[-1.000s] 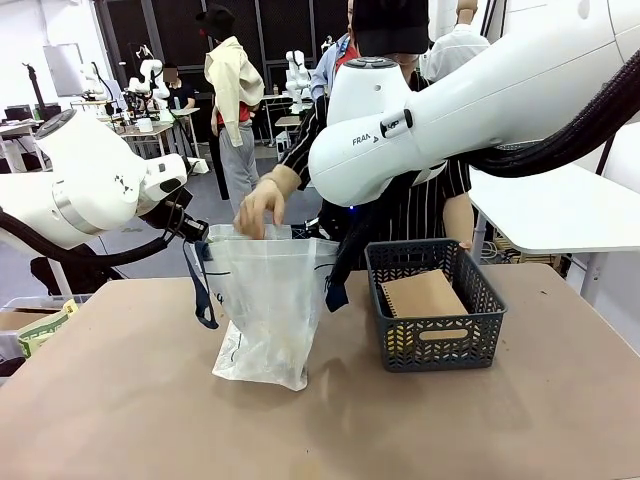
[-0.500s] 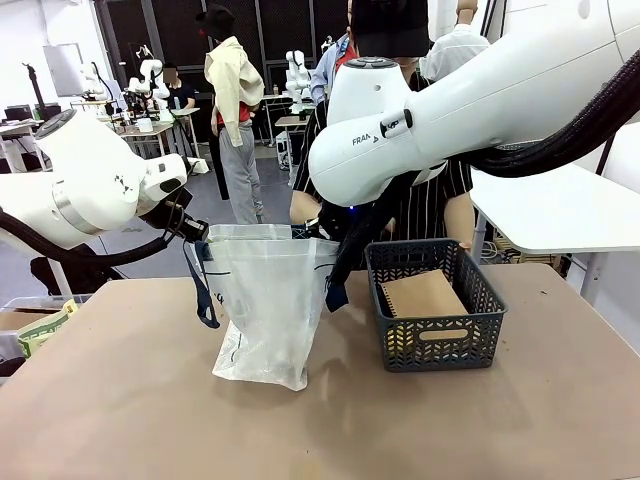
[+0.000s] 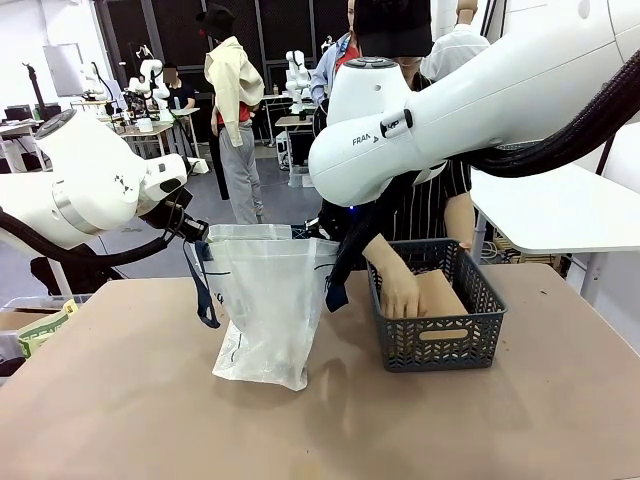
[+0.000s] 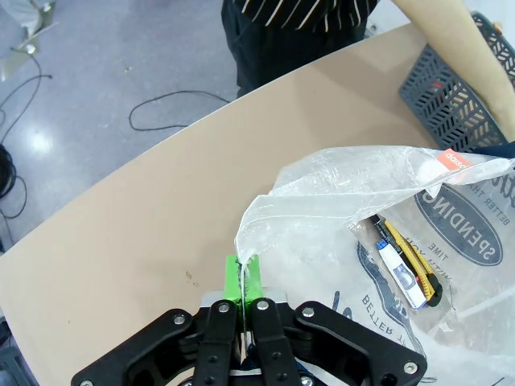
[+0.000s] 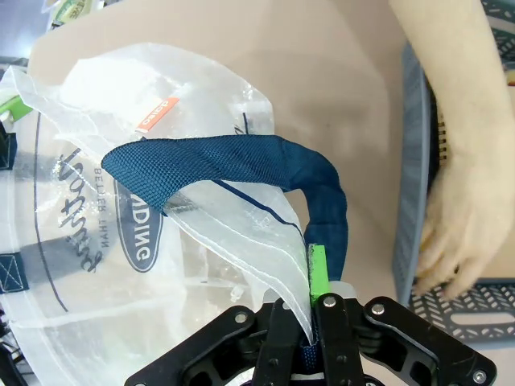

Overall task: Transfer purchased items from the store into the shopping bag.
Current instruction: Move the Reusable shopping bag to the right side of the table.

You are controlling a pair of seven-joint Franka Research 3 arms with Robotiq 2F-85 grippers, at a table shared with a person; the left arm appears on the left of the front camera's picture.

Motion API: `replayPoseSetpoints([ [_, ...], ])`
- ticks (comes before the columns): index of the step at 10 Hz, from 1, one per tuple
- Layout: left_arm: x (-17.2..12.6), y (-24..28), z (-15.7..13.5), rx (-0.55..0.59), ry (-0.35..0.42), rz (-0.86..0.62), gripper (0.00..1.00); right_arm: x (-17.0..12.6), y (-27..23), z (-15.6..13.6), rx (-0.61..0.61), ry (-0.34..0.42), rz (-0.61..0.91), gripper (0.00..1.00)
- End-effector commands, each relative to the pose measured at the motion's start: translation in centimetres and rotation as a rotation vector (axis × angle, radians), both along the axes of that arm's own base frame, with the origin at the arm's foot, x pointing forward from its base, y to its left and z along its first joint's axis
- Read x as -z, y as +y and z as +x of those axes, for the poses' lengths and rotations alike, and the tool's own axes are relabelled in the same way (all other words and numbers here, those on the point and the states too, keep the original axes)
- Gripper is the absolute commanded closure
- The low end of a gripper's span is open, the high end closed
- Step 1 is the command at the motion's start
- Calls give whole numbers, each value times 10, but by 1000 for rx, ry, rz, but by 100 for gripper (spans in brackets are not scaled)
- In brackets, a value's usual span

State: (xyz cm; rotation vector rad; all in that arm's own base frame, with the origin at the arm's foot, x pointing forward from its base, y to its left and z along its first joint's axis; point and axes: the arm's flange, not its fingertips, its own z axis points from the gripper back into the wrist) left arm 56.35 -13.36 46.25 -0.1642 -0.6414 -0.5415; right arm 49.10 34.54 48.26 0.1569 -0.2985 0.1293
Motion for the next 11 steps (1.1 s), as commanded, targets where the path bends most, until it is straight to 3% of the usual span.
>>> replayPoseSetpoints([
  [1, -3, 2, -2, -8, -2, -1, 100, 3, -3, -3, -1, 9, 16, 100],
  [11, -3, 2, -2, -8, -2, -1, 100, 3, -3, -3, -1, 9, 16, 100],
])
